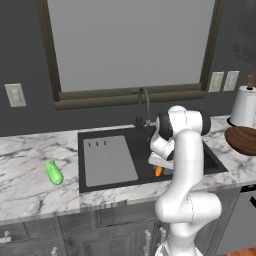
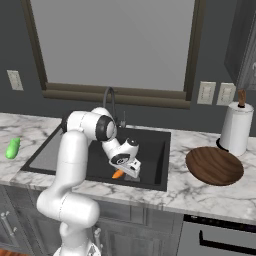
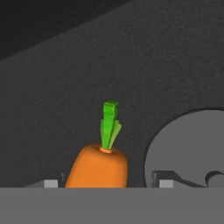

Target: Remove the corn and carrot from the sink. Then move the bowl and cup from the counter to the sink for washing.

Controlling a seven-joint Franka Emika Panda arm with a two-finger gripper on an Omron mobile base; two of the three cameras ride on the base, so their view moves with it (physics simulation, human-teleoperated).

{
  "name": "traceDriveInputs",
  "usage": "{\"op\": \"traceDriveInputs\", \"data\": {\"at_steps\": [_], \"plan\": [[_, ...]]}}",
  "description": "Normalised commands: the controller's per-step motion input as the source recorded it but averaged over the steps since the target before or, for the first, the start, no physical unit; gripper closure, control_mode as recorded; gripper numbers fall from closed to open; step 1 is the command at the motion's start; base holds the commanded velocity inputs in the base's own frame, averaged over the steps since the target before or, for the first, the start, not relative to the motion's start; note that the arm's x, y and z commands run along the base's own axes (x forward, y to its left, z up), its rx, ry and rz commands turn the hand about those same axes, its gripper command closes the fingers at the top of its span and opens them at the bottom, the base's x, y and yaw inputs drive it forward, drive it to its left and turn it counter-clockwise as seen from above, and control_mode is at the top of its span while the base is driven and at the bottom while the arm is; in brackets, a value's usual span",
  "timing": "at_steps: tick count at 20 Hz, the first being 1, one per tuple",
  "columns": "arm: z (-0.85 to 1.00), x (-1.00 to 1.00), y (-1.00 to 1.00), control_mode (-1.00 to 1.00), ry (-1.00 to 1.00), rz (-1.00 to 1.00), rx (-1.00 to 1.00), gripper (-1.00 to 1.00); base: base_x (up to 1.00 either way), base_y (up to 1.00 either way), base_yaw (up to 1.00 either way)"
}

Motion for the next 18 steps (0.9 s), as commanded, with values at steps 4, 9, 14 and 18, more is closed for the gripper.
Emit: {"op": "traceDriveInputs", "data": {"at_steps": [4,9,14,18], "plan": [[-0.20,0.00,0.03,-1.00,0.04,0.00,0.00,1.00,0.00,0.00,0.00],[-0.05,0.00,-0.03,-1.00,0.00,-0.01,0.00,1.00,0.00,0.00,0.00],[0.05,0.00,-0.08,-1.00,0.00,-0.01,0.00,1.00,0.00,0.00,0.00],[0.19,0.00,-0.23,-1.00,0.00,0.00,0.00,1.00,0.00,0.00,0.00]]}}
